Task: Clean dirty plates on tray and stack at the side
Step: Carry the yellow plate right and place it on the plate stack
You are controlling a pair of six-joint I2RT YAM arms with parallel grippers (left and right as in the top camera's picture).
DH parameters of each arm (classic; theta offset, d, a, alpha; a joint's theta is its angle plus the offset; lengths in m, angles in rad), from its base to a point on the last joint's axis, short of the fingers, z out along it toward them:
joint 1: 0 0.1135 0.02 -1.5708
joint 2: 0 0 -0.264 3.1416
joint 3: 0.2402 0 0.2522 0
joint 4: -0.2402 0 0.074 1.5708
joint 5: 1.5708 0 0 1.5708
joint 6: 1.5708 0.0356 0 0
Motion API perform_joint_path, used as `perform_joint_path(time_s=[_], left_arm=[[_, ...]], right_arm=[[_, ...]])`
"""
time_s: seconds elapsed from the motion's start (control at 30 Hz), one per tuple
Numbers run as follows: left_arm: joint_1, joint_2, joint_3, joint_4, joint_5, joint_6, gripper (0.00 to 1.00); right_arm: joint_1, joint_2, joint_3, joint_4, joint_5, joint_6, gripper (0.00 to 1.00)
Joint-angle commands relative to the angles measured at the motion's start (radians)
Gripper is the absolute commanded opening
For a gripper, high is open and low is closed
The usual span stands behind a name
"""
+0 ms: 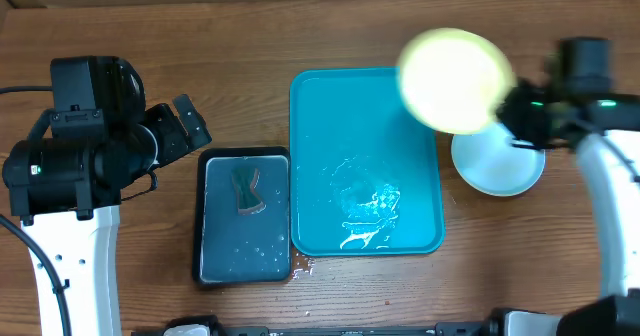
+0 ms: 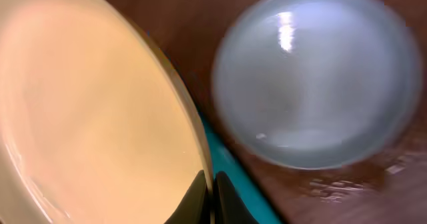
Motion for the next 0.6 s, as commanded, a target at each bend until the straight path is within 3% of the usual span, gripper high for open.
perform_joint_path(time_s=[0.0, 0.17, 0.33, 0.47, 0.57], left_arm=[[0.0, 0.003, 0.009, 0.0, 0.007, 0.016, 1.0], [0.0, 0.003, 0.009, 0.0, 0.007, 0.016, 1.0], [0.0, 0.003, 0.009, 0.0, 0.007, 0.016, 1.0], [0.0, 0.003, 0.009, 0.0, 0.007, 0.016, 1.0], [0.0, 0.003, 0.009, 0.0, 0.007, 0.016, 1.0]], right_arm=[[-0.145, 0.065, -0.048, -0.03, 0.065, -0.048, 0.04], [-0.274, 0.154, -0.169, 0.015, 0.071, -0.077, 0.04], [-0.27, 0.169, -0.217, 0.043, 0.02, -0.14, 0.06], [-0.23, 0.159, -0.205, 0.046, 0.016, -0.177, 0.39], [-0.191, 0.117, -0.179, 0.015, 0.014, -0.176, 0.49]])
